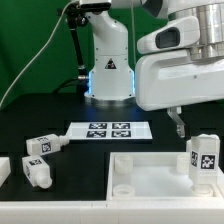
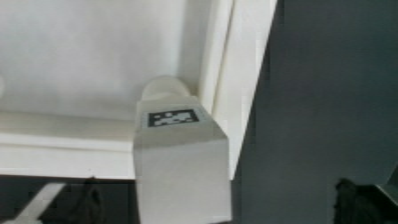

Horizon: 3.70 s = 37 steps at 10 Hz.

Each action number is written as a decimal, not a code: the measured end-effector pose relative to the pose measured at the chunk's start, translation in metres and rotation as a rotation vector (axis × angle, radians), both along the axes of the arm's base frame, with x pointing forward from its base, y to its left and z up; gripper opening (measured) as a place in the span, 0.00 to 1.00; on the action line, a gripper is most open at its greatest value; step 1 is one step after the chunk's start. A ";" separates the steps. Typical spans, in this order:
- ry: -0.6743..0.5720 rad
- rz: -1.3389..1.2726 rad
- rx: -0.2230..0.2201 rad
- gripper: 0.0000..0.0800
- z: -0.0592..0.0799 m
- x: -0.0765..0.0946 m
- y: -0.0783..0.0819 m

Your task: Assemble one leg

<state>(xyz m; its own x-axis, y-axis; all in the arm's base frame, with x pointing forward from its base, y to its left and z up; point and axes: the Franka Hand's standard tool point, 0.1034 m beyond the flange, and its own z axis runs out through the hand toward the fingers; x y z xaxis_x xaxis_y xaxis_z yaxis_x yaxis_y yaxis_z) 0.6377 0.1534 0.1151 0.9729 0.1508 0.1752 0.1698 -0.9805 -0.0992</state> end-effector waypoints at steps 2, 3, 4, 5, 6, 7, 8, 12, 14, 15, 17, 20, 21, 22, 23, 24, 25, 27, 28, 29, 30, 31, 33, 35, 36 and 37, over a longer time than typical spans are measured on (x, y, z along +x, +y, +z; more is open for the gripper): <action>0.100 0.010 -0.017 0.81 -0.003 -0.010 -0.001; 0.153 -0.004 -0.022 0.81 -0.001 -0.007 -0.003; 0.133 -0.071 -0.019 0.81 -0.002 0.003 -0.012; 0.126 -0.091 -0.029 0.81 -0.004 0.003 -0.014; 0.122 -0.094 -0.028 0.81 -0.008 0.004 -0.014; 0.124 -0.102 -0.026 0.81 -0.013 0.004 -0.014; 0.127 -0.101 -0.026 0.81 -0.014 0.003 -0.014; 0.132 -0.084 -0.028 0.81 -0.019 0.002 -0.016; 0.130 -0.046 -0.032 0.63 -0.021 0.002 -0.018; 0.130 -0.045 -0.032 0.42 -0.021 0.002 -0.017; 0.131 -0.051 -0.031 0.35 -0.021 0.002 -0.017; 0.133 -0.072 -0.028 0.35 -0.021 0.001 -0.017; 0.146 -0.169 -0.010 0.35 -0.021 0.001 -0.015; 0.158 -0.252 0.005 0.35 -0.021 0.001 -0.013; 0.177 -0.373 0.033 0.35 -0.021 0.000 -0.011; 0.195 -0.496 0.056 0.35 -0.021 0.000 -0.010; 0.215 -0.626 0.076 0.35 -0.021 0.000 -0.007; 0.252 -0.843 0.123 0.35 -0.021 0.003 -0.005; 0.260 -0.902 0.128 0.35 -0.021 0.004 -0.004; 0.271 -0.952 0.133 0.35 -0.021 0.004 -0.004; 0.271 -0.950 0.134 0.35 -0.021 0.004 -0.004; 0.269 -0.931 0.132 0.44 -0.021 0.003 -0.004; 0.256 -0.868 0.121 0.69 -0.020 0.003 0.000; 0.242 -0.755 0.112 0.81 -0.020 0.002 0.004; 0.233 -0.683 0.106 0.81 -0.020 0.002 0.003; 0.223 -0.610 0.098 0.81 -0.021 0.002 0.003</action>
Offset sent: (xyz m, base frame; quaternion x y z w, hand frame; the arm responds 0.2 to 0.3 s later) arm 0.0188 -0.0464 -0.0039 -0.0856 -0.0215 0.1214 0.9887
